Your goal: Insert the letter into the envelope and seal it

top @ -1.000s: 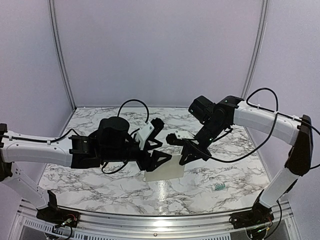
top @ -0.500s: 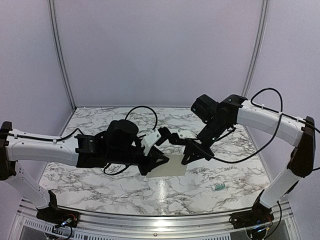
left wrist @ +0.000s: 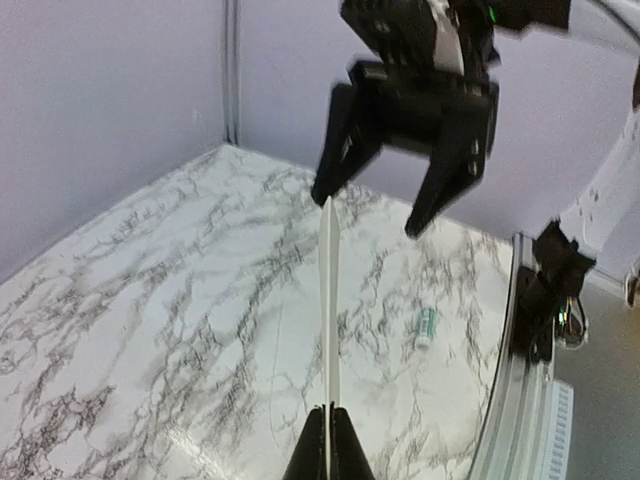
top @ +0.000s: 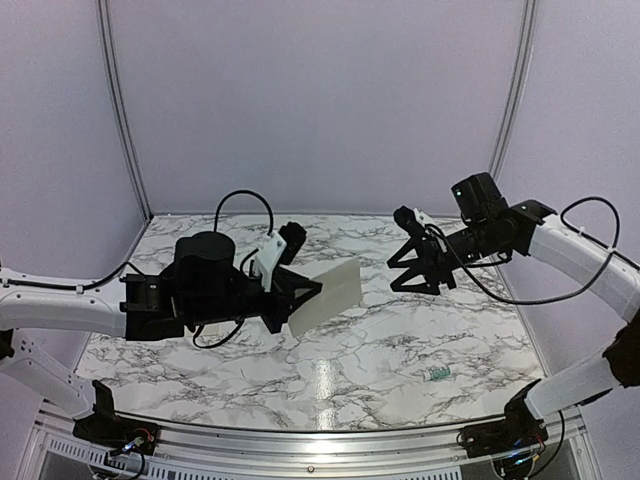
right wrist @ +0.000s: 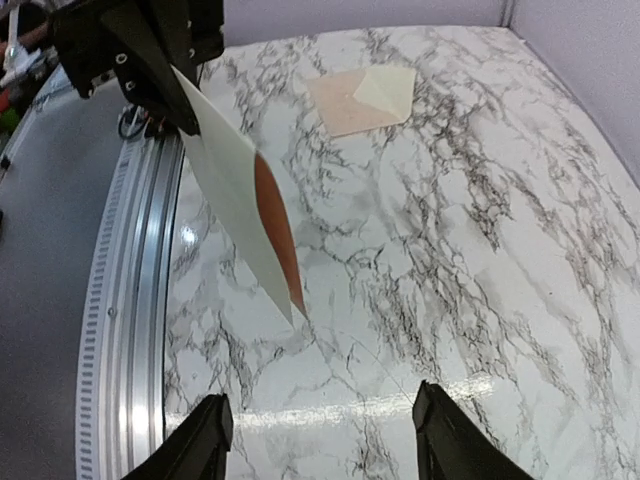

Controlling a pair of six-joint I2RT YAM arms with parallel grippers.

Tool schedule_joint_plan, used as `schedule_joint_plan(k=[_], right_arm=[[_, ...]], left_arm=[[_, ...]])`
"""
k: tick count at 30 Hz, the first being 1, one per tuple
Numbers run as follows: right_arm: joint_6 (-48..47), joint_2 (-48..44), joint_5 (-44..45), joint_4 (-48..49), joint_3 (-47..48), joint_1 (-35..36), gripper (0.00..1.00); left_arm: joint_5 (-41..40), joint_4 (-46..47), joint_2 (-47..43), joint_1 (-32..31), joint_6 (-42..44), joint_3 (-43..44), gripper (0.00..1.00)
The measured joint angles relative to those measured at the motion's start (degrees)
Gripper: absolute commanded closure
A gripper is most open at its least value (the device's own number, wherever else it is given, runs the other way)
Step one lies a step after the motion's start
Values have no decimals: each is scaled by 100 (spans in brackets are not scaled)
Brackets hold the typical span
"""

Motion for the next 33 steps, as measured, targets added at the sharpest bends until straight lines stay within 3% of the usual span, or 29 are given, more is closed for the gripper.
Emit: schedule_joint_plan(k=[5,15,25,33], right_arm=[[1462,-734,-553,1921,-1384,-249,34],[4321,-236,-1545,4924,-1425,-249,32],[7110,555,-1923,7840,-1408,-162,29],[7855,774,-1969,8568,-1220,111,32]], left_arm=[[-737,1692,-358,17,-387,-483,96],[-1506,4870,413,22,-1178,-713,97],[-1895,6526,1021,22,-1766,-789,97],[-2020,7084,1342,22,-1989,-789,97]])
